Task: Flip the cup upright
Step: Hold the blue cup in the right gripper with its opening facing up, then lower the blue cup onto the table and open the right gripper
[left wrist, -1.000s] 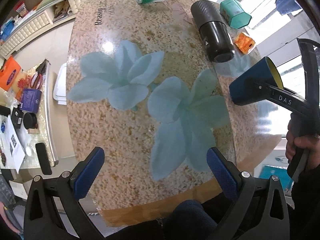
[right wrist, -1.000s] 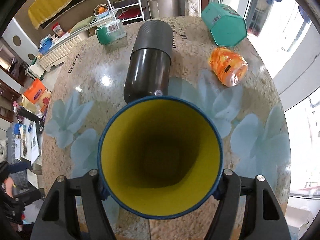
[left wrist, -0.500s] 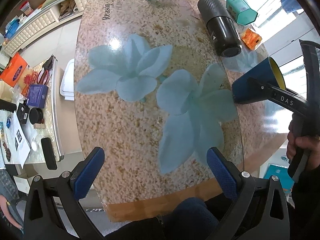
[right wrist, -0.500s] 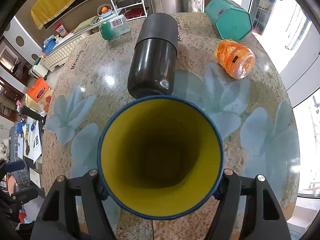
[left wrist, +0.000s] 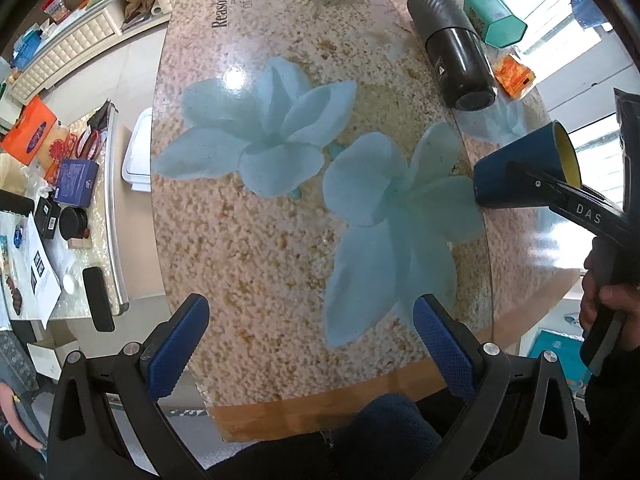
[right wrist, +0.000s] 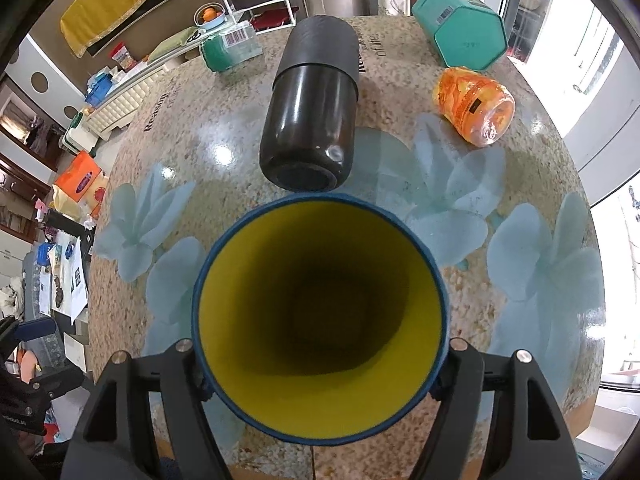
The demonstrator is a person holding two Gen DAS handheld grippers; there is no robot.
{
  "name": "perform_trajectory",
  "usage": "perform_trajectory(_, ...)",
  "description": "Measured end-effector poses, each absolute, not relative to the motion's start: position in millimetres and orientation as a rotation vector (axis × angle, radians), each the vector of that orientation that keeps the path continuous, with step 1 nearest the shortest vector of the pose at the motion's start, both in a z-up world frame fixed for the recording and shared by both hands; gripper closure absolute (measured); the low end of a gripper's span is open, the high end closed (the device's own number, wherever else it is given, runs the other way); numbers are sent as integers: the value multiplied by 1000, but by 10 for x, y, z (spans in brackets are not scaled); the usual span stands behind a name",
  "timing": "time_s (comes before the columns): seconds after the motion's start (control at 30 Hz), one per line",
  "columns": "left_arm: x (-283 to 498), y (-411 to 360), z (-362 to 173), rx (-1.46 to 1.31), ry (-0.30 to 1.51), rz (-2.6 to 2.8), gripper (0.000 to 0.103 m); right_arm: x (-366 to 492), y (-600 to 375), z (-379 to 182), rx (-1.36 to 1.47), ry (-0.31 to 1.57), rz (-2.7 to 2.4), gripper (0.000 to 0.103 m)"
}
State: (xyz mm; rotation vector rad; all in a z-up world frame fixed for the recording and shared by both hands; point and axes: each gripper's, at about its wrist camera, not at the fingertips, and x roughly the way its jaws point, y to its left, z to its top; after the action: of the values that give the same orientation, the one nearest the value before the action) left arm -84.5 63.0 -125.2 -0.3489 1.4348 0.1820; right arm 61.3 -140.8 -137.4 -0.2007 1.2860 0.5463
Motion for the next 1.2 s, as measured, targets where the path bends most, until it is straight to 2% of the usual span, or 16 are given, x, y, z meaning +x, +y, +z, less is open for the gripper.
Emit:
perform_trajectory(0.23,-845,652,-1268,-364,1434,178,0,609,-1382,-1347,-201,1282,545,17)
perform_trajectory(0.67,-773,668,-1259,-415,1413,150,0,653,-1379,-1168,-200,1261,537,14)
perform_trajectory(0.83,-677,630,-1224,-433,1385,120,0,675,-1395,-904,-164,1212,554,6)
perform_trajectory(1.2,-362,467,-815,-419,1214,37,0,740,-1592,-449,-116,1132,562,5)
